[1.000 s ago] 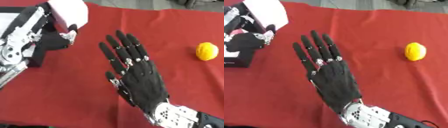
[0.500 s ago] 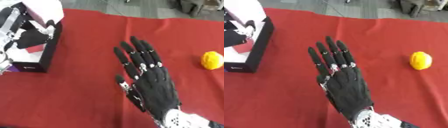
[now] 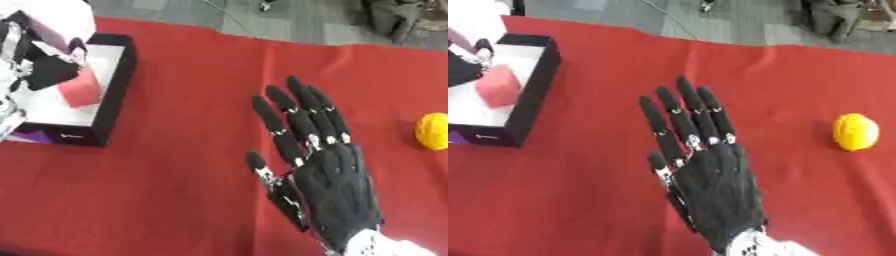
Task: Pick up the objects with one hand, pass them to the other hand, and then place them into the box on the other side of the table.
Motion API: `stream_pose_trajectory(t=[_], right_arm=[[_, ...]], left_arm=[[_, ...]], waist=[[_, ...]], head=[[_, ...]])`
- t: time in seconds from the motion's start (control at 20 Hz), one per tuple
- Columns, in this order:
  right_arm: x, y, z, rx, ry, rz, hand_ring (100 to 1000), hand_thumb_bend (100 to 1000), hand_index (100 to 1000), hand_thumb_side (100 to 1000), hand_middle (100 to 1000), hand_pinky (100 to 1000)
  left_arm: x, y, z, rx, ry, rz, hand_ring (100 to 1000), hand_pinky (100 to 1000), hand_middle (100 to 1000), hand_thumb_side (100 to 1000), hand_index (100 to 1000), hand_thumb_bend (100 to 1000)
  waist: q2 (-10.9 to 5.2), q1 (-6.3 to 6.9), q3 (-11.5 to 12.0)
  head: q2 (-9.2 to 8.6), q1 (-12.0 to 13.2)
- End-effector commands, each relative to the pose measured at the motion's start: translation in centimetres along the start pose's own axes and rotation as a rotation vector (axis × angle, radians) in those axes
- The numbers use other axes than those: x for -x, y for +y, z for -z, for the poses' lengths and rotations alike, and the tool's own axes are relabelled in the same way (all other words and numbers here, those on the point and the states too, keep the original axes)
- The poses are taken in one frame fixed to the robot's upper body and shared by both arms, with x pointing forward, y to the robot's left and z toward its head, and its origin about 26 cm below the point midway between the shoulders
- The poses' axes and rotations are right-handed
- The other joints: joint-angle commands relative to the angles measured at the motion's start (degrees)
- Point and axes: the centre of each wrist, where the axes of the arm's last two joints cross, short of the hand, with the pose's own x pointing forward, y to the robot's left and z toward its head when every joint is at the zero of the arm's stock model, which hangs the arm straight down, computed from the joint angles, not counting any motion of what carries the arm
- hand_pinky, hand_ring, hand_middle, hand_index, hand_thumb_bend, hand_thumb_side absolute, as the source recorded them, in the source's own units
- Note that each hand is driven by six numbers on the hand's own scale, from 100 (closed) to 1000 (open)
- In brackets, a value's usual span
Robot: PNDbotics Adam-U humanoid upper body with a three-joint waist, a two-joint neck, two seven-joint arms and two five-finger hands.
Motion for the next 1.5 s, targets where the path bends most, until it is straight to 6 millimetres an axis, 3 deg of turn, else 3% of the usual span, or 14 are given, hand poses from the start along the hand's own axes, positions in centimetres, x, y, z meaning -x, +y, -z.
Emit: stream_pose_trajectory(t=[0.05,0.4,0.55,0.6,0.7,0.85,1.0,1.25,1.5], right_arm=[[0.5,-0.6,0.4,0.031,0.002,-0.008,933,486,917,100,840,881],[0.5,-0.6,0.4,0.033,0.008,-0.008,932,486,918,100,840,881],[0.5,-0.6,0.3,0.031,0.01,-0.006,932,484,918,100,840,880],[0.5,-0.6,0.3,0.03,0.011,-0.006,931,484,918,100,840,880],[0.5,-0.6,0.3,0.031,0.012,-0.004,931,484,917,100,839,879],[0.4,-0.6,0.2,0.03,0.01,-0.001,930,484,917,100,838,879],[0.4,-0.5,0.2,0.03,0.009,0.002,929,485,917,100,838,878],[0.4,-0.5,0.1,0.03,0.009,0.005,928,486,916,100,837,876],[0.4,-0.5,0.0,0.03,0.01,0.007,927,490,916,100,836,877]], left_arm=[[0.6,1.2,1.1,-0.052,0.027,0.023,516,735,366,257,370,100],[2.4,0.8,2.2,-0.037,0.098,0.089,595,760,482,251,530,100],[2.9,0.6,2.4,-0.022,0.126,0.117,740,827,656,247,758,100],[3.1,0.5,2.4,-0.002,0.139,0.132,783,859,727,246,811,100],[3.3,0.4,2.4,0.026,0.154,0.173,825,906,777,268,865,100],[3.4,0.2,2.4,0.063,0.159,0.246,881,989,825,737,934,100],[3.6,0.3,2.6,0.096,0.167,0.312,907,1000,843,856,957,100],[3.5,0.6,2.9,0.118,0.183,0.37,937,1000,859,825,981,100],[3.4,0.9,3.1,0.13,0.176,0.384,943,1000,853,699,977,100]], waist=[[-1.01,0.26,-0.06],[-1.04,-0.01,-0.15],[-1.03,-0.05,-0.19],[-1.03,-0.04,-0.2],[-1.03,-0.05,-0.21],[-1.03,-0.05,-0.26],[-1.03,-0.05,-0.26],[-1.02,-0.05,-0.26],[-1.04,0.0,-0.23]], head=[[-0.76,0.5],[-0.86,0.71],[-0.79,0.89],[-0.74,0.96],[-0.63,1.06],[-0.59,1.13],[-0.53,1.09],[-0.42,0.94],[-0.36,0.97]])
